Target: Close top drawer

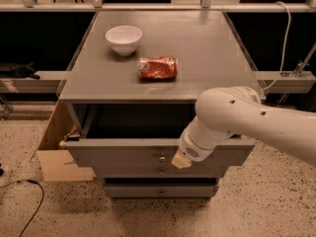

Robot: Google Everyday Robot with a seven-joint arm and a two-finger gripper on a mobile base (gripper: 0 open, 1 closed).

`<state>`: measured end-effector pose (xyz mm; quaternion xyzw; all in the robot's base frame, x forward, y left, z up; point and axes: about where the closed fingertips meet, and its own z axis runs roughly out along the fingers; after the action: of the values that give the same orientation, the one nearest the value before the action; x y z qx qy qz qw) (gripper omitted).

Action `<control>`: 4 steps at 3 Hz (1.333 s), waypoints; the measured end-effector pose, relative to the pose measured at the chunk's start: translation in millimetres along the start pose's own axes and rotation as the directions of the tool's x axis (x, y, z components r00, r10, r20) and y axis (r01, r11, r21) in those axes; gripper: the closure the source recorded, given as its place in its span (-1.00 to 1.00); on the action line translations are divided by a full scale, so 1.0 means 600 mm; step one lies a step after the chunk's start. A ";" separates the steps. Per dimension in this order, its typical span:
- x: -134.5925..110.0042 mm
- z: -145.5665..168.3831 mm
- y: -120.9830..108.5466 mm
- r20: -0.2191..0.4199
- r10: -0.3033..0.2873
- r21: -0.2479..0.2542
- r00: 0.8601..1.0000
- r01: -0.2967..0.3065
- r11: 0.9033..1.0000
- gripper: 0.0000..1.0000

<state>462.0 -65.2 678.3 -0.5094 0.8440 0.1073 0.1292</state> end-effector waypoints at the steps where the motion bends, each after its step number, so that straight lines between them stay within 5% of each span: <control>1: 0.047 0.008 -0.012 0.014 0.052 -0.003 0.999 -0.052 0.999 1.00; 3: 0.021 0.004 -0.049 -0.004 0.034 0.028 0.999 -0.034 0.999 1.00; 4: 0.020 0.003 -0.050 -0.003 0.032 0.031 0.999 -0.031 0.999 0.62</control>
Offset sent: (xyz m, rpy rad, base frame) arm -0.0030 -0.0174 -0.0136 0.0141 0.0112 -0.0350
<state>483.8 -88.2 671.1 -0.4942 0.8537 0.0955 0.1337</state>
